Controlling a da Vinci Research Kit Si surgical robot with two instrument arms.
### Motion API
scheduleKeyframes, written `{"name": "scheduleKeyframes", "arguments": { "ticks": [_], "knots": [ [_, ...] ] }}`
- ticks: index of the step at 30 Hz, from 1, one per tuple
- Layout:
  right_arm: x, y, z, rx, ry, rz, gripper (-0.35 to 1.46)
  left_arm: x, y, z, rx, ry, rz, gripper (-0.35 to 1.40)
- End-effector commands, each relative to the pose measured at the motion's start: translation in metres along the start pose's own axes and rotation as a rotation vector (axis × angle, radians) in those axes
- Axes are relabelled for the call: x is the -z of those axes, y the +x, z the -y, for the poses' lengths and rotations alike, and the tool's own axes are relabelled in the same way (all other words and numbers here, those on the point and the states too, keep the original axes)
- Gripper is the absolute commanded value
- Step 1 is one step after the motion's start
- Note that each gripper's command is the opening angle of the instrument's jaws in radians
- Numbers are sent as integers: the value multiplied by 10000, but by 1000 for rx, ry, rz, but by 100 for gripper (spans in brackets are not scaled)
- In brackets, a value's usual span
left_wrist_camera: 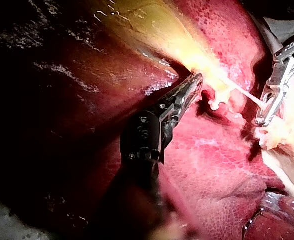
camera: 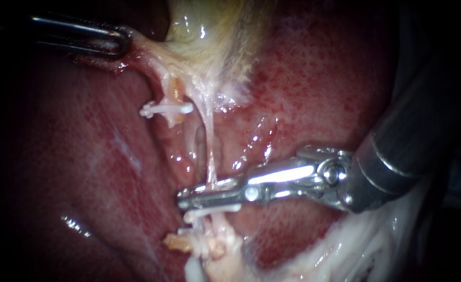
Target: Going back second clip right tube
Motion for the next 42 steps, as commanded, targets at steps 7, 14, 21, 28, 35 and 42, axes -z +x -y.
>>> {"name": "scheduleKeyframes", "arguments": {
  "ticks": [7, 14, 21, 28, 35, 42],
  "knots": [
    [-4, 2, -11, 204, -87, -13, 47, 0, -1, 1, 0, 2, -1, -35],
    [15, -2, -11, 416, -211, 27, 50, 1, -1, 1, 0, 2, -1, -35],
    [68, 2, 26, 687, -277, 70, 50, 2, -2, 1, 0, 1, 0, -35],
    [123, 11, 57, 832, -332, 119, 50, 2, -2, 2, -1, 1, -1, -35],
    [146, 15, 63, 855, -330, 124, 50, 1, -3, 3, -1, 2, -1, -35],
    [149, 13, 65, 879, -318, 132, 50, -6, -9, 6, -4, 5, -2, -35]
  ]
}}
